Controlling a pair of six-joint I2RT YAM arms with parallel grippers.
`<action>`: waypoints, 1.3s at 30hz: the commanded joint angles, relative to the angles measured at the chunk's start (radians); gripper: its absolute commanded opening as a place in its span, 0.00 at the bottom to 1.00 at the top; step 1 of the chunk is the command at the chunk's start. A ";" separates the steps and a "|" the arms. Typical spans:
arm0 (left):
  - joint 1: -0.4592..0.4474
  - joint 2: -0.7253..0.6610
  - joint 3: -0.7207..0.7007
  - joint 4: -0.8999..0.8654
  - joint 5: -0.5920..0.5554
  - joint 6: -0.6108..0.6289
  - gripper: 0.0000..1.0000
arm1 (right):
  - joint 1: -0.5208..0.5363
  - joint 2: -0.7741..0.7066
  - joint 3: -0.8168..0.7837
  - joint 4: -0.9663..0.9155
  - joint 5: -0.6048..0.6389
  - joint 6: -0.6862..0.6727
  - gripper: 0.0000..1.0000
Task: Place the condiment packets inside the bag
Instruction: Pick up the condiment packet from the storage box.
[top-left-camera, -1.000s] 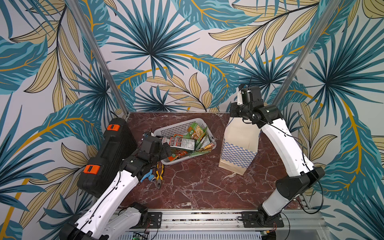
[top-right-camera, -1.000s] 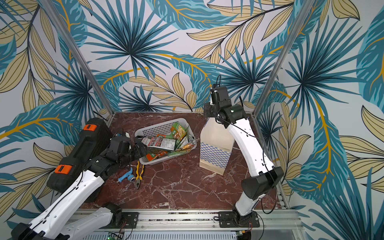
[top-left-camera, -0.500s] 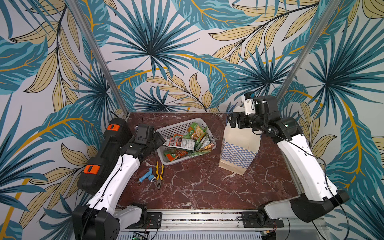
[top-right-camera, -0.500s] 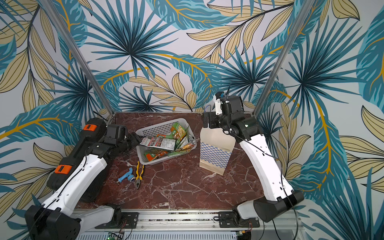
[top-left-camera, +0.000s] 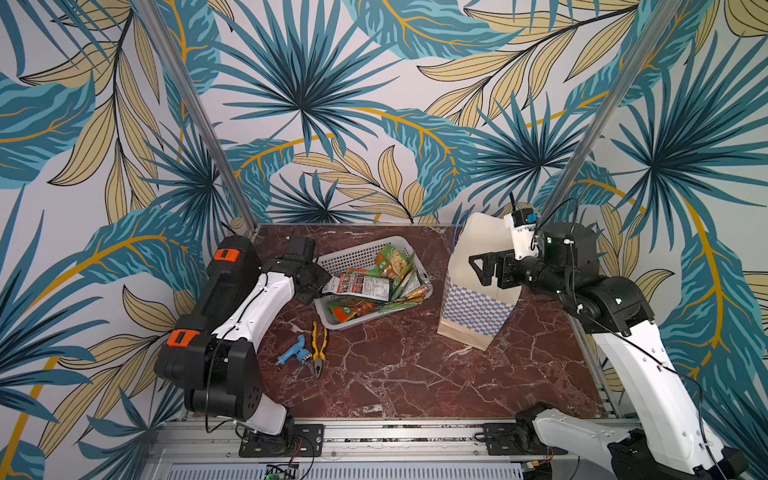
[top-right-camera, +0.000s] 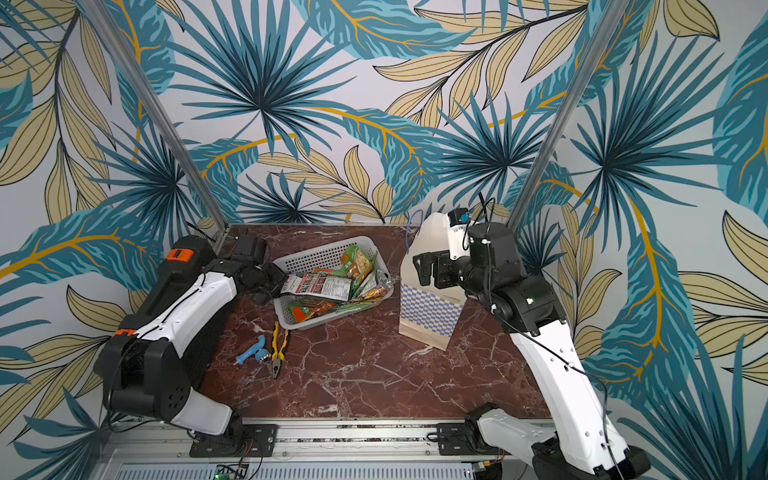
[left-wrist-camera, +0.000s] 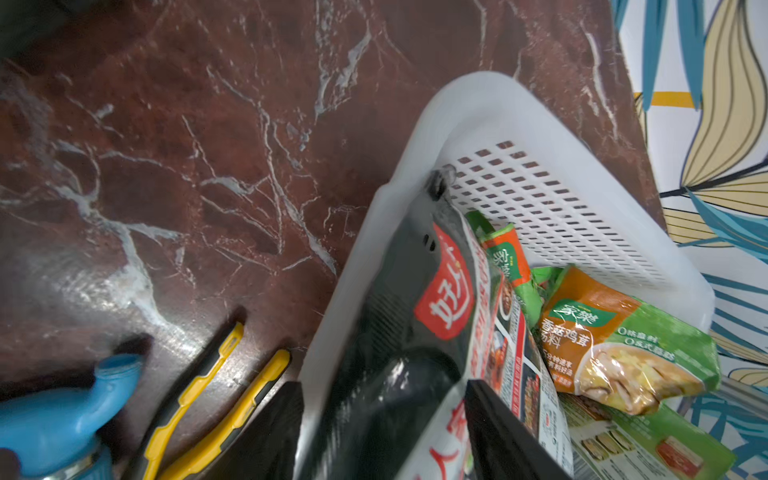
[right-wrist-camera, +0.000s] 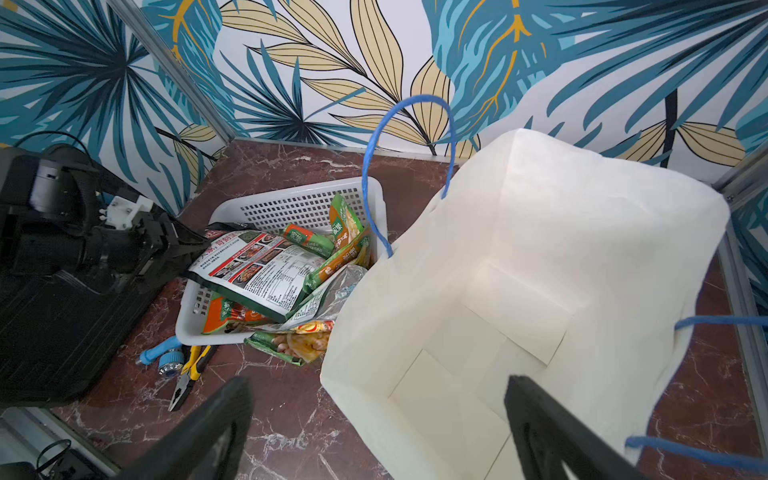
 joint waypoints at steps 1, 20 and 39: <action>0.007 0.000 0.058 -0.030 0.017 -0.015 0.70 | 0.001 -0.031 -0.031 -0.015 -0.040 -0.008 0.99; 0.005 0.050 0.090 0.120 0.061 0.004 0.00 | 0.001 -0.121 -0.139 0.030 0.039 0.042 1.00; -0.288 -0.159 0.652 0.044 -0.103 0.329 0.00 | 0.002 -0.324 -0.201 0.013 0.547 0.213 1.00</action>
